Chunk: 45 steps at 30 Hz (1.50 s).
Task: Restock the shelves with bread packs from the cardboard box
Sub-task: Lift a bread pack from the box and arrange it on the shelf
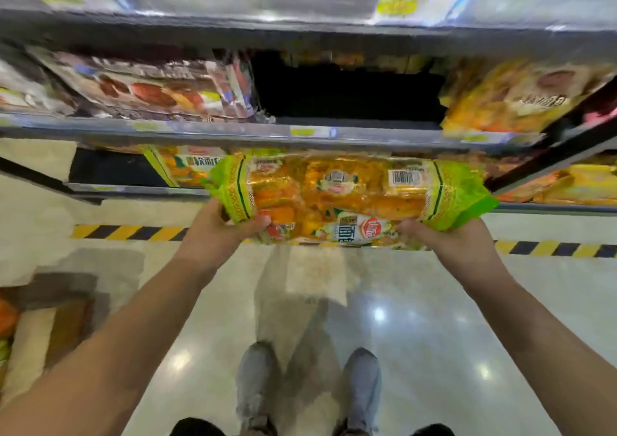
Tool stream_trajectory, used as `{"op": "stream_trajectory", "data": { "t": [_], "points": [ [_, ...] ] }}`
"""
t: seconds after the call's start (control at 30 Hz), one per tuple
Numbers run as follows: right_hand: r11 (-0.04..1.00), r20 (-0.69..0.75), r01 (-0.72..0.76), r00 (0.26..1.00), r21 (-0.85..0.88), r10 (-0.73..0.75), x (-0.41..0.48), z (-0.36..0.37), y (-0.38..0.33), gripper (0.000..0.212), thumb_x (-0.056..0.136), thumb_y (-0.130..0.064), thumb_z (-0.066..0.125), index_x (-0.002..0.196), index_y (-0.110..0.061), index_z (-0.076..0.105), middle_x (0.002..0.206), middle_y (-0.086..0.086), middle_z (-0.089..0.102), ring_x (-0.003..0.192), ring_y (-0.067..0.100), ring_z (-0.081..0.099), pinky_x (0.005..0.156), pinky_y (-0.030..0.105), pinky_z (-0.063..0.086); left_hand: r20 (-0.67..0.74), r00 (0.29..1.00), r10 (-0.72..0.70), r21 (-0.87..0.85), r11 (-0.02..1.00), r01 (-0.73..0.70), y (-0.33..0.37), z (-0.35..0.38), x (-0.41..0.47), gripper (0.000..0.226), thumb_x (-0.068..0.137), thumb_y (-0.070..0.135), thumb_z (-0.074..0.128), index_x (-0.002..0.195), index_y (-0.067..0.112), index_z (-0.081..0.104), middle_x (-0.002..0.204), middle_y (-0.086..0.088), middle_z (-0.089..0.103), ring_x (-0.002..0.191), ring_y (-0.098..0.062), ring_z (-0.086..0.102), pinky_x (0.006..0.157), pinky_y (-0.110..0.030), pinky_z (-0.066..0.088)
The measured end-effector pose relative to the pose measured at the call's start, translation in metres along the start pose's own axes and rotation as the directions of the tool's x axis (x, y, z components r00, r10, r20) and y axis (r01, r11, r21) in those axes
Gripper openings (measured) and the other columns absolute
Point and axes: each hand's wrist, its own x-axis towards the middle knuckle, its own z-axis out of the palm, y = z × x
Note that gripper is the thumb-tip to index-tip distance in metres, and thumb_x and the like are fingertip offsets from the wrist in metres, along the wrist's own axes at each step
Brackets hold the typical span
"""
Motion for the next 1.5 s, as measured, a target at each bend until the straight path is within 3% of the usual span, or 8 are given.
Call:
{"op": "stream_trajectory", "data": {
  "t": [0.2,0.47,0.6,0.7,0.83,1.0,1.23,1.5],
  "points": [
    [0.994,-0.054,0.111,0.992,-0.005,-0.111,0.076,0.038,0.093,0.026,0.080,-0.019,0.087,0.098,-0.033,0.075,0.091,-0.027,0.074,0.080,-0.019,0.065,0.072,0.010,0.051,0.004,0.989,0.145,0.115,0.983,-0.145,-0.065,0.037,0.099,0.048,0.076,0.028,0.093,0.120,0.020,0.077,0.111,0.006,0.081,0.107,-0.014,0.076,0.101,-0.046,0.058],
    [0.956,-0.163,0.267,0.945,-0.124,-0.285,0.150,0.068,0.164,0.025,0.088,-0.009,0.079,0.110,-0.018,0.071,0.097,-0.007,0.070,0.079,-0.008,0.062,0.067,0.002,0.041,-0.094,0.949,0.300,0.144,0.948,-0.285,-0.108,0.078,0.172,0.032,0.083,0.017,0.088,0.101,0.037,0.072,0.079,0.035,0.074,0.077,0.020,0.067,0.063,0.001,0.047],
    [0.945,-0.178,0.307,0.929,-0.116,-0.324,0.174,0.077,0.168,0.032,0.088,-0.005,0.078,0.112,-0.024,0.067,0.100,-0.011,0.067,0.078,-0.028,0.057,0.068,-0.006,0.038,-0.116,0.919,0.377,0.153,0.921,-0.359,-0.115,0.086,0.194,0.048,0.081,0.018,0.090,0.117,0.038,0.067,0.103,0.029,0.070,0.084,0.025,0.063,0.070,0.002,0.048],
    [0.955,-0.173,0.280,0.940,-0.101,-0.294,0.189,0.081,0.169,0.035,0.087,-0.007,0.078,0.112,-0.029,0.068,0.103,-0.011,0.070,0.088,-0.010,0.063,0.070,-0.002,0.043,-0.116,0.920,0.374,0.159,0.922,-0.354,-0.118,0.093,0.203,0.044,0.082,0.022,0.089,0.118,0.036,0.068,0.104,0.026,0.072,0.087,0.021,0.066,0.079,-0.006,0.054],
    [0.982,-0.178,0.181,0.966,-0.057,-0.188,0.206,0.088,0.172,0.036,0.088,-0.015,0.080,0.120,-0.025,0.069,0.104,-0.014,0.070,0.091,-0.007,0.062,0.080,0.019,0.048,-0.113,0.948,0.298,0.144,0.949,-0.281,-0.124,0.098,0.215,0.041,0.077,0.031,0.093,0.115,0.026,0.077,0.108,0.011,0.080,0.103,-0.012,0.075,0.100,-0.047,0.059],
    [0.995,-0.188,0.094,0.977,-0.029,-0.098,0.221,0.092,0.175,0.022,0.090,-0.025,0.078,0.107,-0.028,0.064,0.091,-0.016,0.065,0.085,-0.001,0.059,0.075,0.026,0.047,-0.127,0.959,0.252,0.111,0.965,-0.238,-0.116,0.103,0.229,0.053,0.085,0.028,0.088,0.132,0.025,0.063,0.117,0.011,0.076,0.110,-0.011,0.072,0.102,-0.044,0.057],
    [0.998,-0.157,0.020,0.987,-0.062,-0.029,0.230,0.102,0.178,0.046,0.101,-0.048,0.057,0.140,-0.026,0.048,0.122,-0.010,0.057,0.115,0.014,0.052,0.097,0.037,0.042,-0.133,0.963,0.234,0.150,0.965,-0.213,-0.107,0.125,0.229,0.051,0.103,0.047,0.061,0.147,0.027,0.044,0.128,0.015,0.063,0.123,-0.014,0.057,0.115,-0.049,0.045],
    [0.985,-0.213,0.008,0.976,-0.170,-0.045,0.224,0.108,0.182,0.034,0.103,-0.054,0.048,0.092,-0.023,0.052,0.085,-0.007,0.056,0.075,0.008,0.052,0.067,0.033,0.043,-0.158,0.964,0.212,0.229,0.958,-0.173,-0.103,0.129,0.233,0.086,0.098,0.072,0.047,0.166,0.024,0.023,0.168,0.002,0.037,0.153,-0.026,0.038,0.122,-0.055,0.036]
  ]
}}
